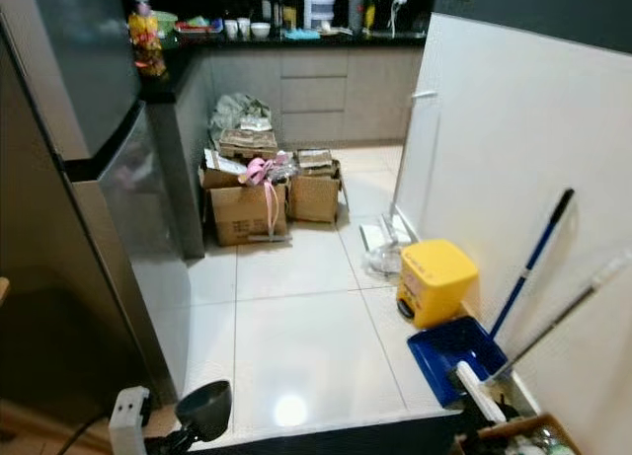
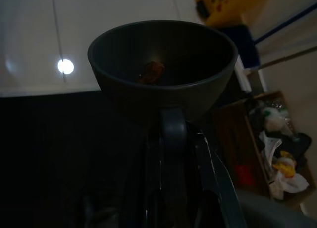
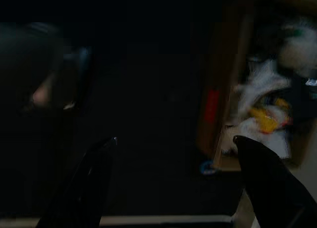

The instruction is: Restocking fridge

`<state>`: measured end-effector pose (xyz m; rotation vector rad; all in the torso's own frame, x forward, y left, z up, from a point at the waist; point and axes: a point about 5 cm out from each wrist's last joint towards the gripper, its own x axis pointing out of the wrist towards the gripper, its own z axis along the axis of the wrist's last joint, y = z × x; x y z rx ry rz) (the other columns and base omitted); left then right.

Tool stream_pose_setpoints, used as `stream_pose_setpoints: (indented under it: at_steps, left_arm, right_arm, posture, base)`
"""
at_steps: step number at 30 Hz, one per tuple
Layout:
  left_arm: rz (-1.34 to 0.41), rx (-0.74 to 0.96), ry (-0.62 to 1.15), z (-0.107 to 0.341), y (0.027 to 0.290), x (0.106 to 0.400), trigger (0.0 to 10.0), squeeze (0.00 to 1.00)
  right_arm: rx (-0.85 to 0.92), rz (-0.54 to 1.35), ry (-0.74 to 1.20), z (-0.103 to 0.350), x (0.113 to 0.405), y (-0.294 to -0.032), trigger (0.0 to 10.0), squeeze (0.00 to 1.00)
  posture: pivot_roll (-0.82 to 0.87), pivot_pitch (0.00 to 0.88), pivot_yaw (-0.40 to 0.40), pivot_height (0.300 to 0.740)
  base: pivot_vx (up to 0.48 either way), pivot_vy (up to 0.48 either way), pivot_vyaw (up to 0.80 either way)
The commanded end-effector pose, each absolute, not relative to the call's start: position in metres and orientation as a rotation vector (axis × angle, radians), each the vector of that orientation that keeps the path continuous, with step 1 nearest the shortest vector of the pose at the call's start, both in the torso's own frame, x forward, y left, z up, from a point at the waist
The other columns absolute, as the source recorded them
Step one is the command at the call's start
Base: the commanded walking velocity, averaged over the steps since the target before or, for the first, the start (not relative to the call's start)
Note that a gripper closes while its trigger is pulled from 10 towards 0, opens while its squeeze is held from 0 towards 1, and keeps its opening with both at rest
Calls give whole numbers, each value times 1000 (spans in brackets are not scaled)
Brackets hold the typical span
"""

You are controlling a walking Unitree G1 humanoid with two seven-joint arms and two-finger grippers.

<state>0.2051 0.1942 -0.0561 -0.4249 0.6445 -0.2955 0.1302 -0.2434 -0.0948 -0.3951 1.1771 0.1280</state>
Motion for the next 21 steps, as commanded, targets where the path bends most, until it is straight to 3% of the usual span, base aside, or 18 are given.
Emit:
stream_pose_setpoints:
  at_steps: [1, 21]
  left_arm:
    - [-310, -420, 641, -55, 191, 208, 10000, 0]
    - [-282, -398, 628, -54, 189, 212, 10000, 0]
  right_arm:
    - [-393, 116, 1179, -94, 130, -246, 10000, 0]
    - [-326, 94, 1172, -95, 130, -243, 10000, 0]
  posture:
    - [-96, 0, 22, 740]
    - [-113, 0, 27, 740]
  base:
    - [341, 0, 0]
    - [316, 0, 0]
